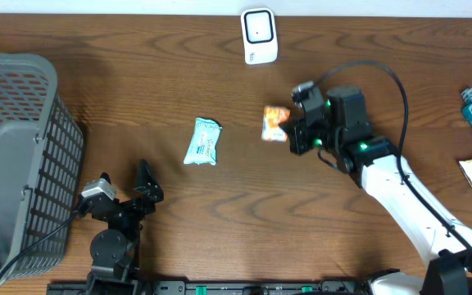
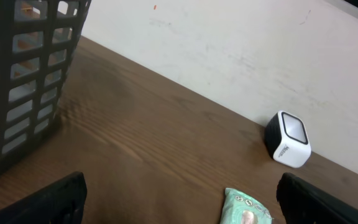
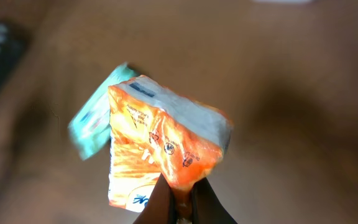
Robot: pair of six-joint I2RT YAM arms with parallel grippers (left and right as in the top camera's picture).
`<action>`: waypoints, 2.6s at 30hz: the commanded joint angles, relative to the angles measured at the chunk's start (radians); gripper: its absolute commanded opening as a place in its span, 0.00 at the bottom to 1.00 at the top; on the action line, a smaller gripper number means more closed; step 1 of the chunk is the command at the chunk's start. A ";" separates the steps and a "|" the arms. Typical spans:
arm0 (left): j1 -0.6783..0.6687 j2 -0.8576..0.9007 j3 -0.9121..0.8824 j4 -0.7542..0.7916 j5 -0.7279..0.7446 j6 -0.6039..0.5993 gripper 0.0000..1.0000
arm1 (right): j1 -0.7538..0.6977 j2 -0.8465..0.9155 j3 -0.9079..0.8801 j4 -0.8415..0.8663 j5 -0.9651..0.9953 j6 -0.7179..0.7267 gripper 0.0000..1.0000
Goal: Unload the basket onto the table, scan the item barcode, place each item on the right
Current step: 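Lift the orange box and reorient it with the right gripper, then hold the orange box in front of the white scanner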
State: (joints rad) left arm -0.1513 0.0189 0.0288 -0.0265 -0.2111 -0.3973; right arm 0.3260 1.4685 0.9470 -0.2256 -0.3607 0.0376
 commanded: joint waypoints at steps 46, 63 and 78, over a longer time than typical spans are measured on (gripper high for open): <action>0.004 -0.001 -0.021 -0.034 -0.006 -0.008 0.98 | 0.165 1.018 1.107 0.216 1.085 -1.052 0.01; 0.004 -0.001 -0.021 -0.034 -0.006 -0.008 0.98 | 0.152 0.915 1.105 0.096 1.139 -0.990 0.01; 0.004 -0.001 -0.021 -0.034 -0.006 -0.008 0.98 | -0.043 0.608 1.105 -0.359 1.141 -0.514 0.01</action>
State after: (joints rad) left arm -0.1513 0.0196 0.0288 -0.0269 -0.2111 -0.3973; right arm 0.3485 2.1117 2.0415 -0.5205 0.7605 -0.6853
